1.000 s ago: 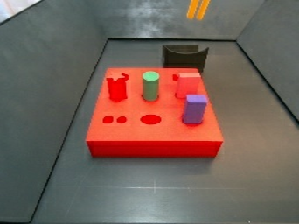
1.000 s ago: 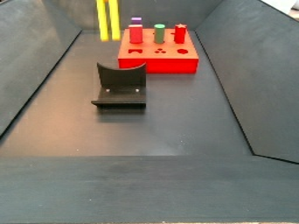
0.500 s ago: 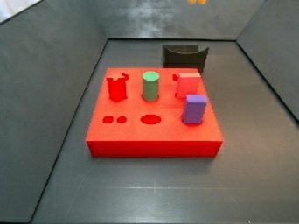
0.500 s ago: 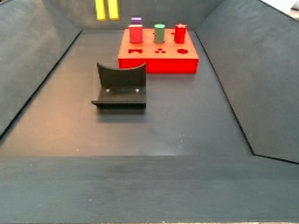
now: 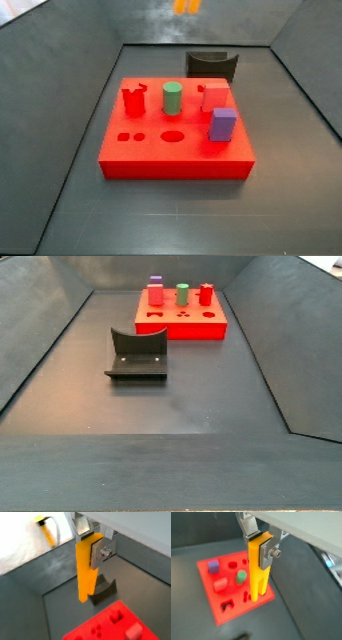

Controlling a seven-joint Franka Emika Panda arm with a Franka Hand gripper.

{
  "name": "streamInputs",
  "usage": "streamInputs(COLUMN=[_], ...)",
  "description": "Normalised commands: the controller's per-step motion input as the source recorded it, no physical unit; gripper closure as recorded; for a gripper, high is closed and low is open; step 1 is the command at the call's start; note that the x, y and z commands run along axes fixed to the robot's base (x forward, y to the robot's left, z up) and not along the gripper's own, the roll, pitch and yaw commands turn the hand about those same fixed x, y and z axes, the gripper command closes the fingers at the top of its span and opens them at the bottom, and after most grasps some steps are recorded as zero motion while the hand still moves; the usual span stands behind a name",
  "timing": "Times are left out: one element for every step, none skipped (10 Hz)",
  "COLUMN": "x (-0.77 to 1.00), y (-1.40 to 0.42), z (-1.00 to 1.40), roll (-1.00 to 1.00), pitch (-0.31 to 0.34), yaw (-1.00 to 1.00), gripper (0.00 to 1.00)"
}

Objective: Pick up the square-circle object. Move up. Place the square-circle object on the fixture. Regrasp the square-circle object. Move to above the board. Insert the square-circle object.
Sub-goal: Move to above the board.

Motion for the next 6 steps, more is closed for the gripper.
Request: streamInputs(x=[-0.69,-0.45,-0.26,-0.15,-0.10,-0.09], y=[-0.73,-0.46,-0.26,-0.15,-0.07,-0.03], z=[0.13,0.09,0.04,0.01,0.01,0.00], roll=[-0.22,-0.21,-0.20,-0.19,-0.17,-0.17], pitch=[-0.103,-0.117,-0.131,-0.146,-0.168,-0.187], yaw=[1.00,1.00,1.00,1.00,1.00,1.00], gripper=[1.00,1.00,1.00,1.00,1.00,1.00])
